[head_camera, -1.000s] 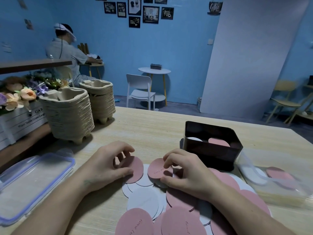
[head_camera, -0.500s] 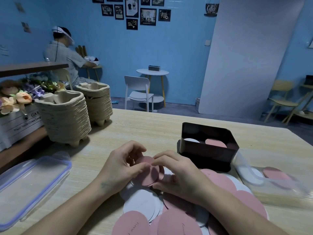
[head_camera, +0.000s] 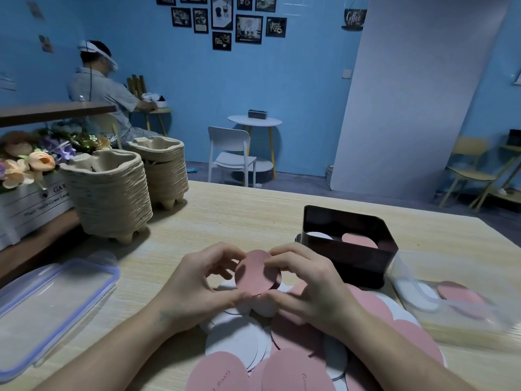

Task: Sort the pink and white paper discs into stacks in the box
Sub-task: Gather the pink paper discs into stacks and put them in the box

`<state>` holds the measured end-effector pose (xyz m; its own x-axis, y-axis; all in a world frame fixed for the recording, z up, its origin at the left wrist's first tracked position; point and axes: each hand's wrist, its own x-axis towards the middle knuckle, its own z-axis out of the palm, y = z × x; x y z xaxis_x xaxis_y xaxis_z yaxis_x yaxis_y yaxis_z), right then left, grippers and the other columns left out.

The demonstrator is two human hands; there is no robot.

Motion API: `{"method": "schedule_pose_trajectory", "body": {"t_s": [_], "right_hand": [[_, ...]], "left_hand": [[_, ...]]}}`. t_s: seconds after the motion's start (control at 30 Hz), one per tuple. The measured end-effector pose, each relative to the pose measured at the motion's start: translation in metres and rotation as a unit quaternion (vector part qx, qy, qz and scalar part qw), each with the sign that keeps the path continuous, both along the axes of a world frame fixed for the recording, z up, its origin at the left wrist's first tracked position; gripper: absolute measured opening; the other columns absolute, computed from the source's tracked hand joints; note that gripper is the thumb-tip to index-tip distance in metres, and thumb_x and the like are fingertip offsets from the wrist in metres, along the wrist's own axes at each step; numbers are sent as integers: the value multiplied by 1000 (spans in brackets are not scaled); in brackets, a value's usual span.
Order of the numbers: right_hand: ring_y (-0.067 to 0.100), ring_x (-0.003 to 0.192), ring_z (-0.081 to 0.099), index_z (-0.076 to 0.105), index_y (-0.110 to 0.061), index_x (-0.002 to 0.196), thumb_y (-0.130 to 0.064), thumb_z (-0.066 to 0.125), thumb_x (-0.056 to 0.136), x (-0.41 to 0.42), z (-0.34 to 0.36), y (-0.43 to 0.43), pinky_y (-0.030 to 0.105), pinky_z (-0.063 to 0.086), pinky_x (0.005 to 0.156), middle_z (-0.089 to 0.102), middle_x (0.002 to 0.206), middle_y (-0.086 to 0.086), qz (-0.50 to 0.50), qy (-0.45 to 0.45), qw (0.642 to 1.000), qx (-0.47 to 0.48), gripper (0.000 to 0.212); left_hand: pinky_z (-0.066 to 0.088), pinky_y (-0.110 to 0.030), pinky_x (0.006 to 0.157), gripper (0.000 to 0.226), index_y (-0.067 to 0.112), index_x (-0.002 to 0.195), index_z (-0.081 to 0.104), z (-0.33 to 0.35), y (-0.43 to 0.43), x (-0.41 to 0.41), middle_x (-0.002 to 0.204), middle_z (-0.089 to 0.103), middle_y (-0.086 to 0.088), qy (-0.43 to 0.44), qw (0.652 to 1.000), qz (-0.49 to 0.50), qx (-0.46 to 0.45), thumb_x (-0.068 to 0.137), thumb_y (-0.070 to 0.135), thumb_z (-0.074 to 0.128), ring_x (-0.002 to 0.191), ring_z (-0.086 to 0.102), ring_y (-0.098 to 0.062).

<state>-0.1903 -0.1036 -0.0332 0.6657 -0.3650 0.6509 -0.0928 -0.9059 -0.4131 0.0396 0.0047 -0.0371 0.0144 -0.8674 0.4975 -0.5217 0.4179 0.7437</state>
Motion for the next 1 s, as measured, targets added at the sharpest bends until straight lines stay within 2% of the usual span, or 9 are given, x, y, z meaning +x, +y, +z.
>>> {"method": "schedule_pose_trajectory", "body": {"t_s": [0.13, 0.23, 0.3, 0.4, 0.6, 0.73, 0.87, 0.93, 1.0], "right_hand": [[5, 128, 61, 69, -21, 113, -40, 79, 84, -3, 1, 0, 17, 49, 99, 61, 143, 3, 4, 28, 999, 15, 37], [13, 128, 64, 69, -21, 112, -49, 80, 85, -3, -1, -1, 23, 53, 101, 64, 141, 5, 8, 65, 998, -19, 40], [8, 126, 63, 71, -21, 108, -49, 82, 84, -5, 1, 0, 25, 55, 97, 64, 141, 3, 8, 74, 997, -21, 38], [-14, 114, 55, 72, -18, 96, -48, 81, 85, -7, 6, 3, 15, 49, 91, 69, 129, 0, 10, 68, 998, -11, 34], [-5, 128, 55, 69, -20, 99, -45, 86, 81, -9, 8, 0, 14, 45, 97, 66, 137, -1, 31, 122, 992, 11, 34], [0, 118, 60, 70, -21, 105, -42, 88, 81, -9, 11, -2, 13, 48, 92, 67, 135, -2, 44, 137, 990, 1, 37], [-6, 131, 53, 71, -21, 110, -37, 86, 84, -9, 12, 1, 16, 48, 99, 65, 141, 2, 40, 131, 991, -10, 34], [2, 135, 55, 71, -21, 108, -36, 86, 83, -7, 12, 3, 21, 49, 102, 64, 141, 2, 38, 139, 989, -17, 33], [8, 127, 61, 71, -22, 107, -39, 85, 83, -7, 13, 5, 26, 52, 99, 65, 137, -2, 41, 144, 989, -19, 33]], "left_hand": [[56, -24, 81, 44, 18, 115, 74, 1, 0, -3, 120, 74, 17, -90, 993, 8, -80, 76, 34, 87, 104, 71, -10], [55, -21, 82, 39, 16, 112, 74, -1, 1, -5, 126, 71, 11, -161, 981, 4, -106, 78, 29, 88, 108, 68, -5], [53, -18, 86, 35, 18, 111, 75, -2, 2, -4, 129, 69, 9, -180, 979, -4, -98, 81, 31, 87, 111, 66, -1], [51, -16, 89, 34, 20, 110, 76, 0, 3, -4, 129, 69, 9, -178, 981, -19, -80, 84, 40, 84, 113, 65, 1], [53, -17, 88, 33, 16, 100, 76, 2, -2, -5, 120, 71, 5, -171, 980, -29, -98, 80, 41, 86, 107, 65, 1], [54, -17, 87, 42, 14, 99, 75, 1, -4, -8, 118, 71, 3, -175, 979, -29, -104, 83, 53, 79, 108, 64, 1], [49, -14, 89, 34, 18, 101, 73, 2, -1, -8, 123, 68, 8, -182, 980, -30, -80, 82, 46, 82, 109, 60, 5], [51, -18, 91, 32, 20, 103, 72, 3, 1, -7, 125, 67, 8, -192, 979, -33, -64, 83, 43, 84, 113, 61, 3], [55, -26, 90, 33, 19, 105, 72, 4, 3, -7, 122, 69, 6, -193, 979, -39, -49, 84, 42, 85, 111, 64, -4]]}}
